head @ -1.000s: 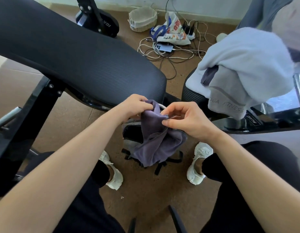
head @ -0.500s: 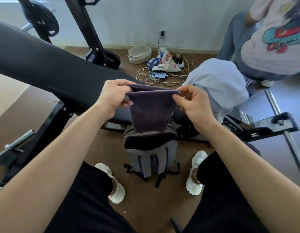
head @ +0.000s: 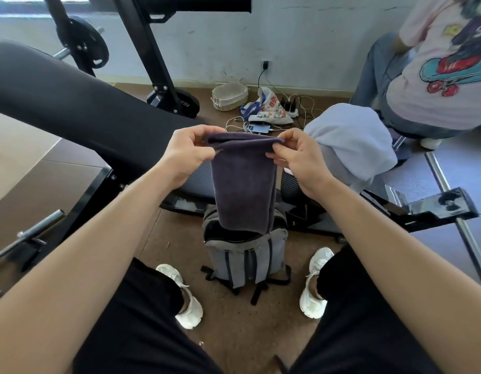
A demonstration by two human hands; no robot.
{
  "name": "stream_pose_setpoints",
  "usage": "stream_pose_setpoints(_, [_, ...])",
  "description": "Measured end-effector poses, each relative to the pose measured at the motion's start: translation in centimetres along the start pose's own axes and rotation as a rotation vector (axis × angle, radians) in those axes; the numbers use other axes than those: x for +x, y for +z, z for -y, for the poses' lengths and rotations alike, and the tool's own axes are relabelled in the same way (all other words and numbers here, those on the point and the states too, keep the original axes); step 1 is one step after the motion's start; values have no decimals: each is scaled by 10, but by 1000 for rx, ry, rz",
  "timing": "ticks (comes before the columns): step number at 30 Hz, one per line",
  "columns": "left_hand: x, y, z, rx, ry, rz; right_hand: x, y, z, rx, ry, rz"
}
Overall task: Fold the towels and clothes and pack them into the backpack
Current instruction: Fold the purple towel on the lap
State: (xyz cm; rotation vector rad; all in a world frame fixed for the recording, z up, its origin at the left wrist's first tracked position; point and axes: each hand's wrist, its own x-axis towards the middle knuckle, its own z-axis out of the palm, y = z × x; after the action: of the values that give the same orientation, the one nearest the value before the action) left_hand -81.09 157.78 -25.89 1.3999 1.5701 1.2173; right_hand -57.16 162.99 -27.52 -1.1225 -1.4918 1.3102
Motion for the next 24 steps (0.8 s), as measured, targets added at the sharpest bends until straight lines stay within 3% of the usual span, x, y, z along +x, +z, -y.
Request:
stream_pose_setpoints(8, [10,4,17,92,118,-145,24,0,-5,-30,-31,21])
stream_pose_setpoints(13, [-13,11,48,132,121,-48,5,-5,-28,-25,40,54])
stream_pose_setpoints(19, [-69,39,135,207,-126,183,-46,-8,-125,-210,313,219])
stream_pose_setpoints(24, [-91,48,164,203,-239,237,-62,-8,-159,-291,342,309])
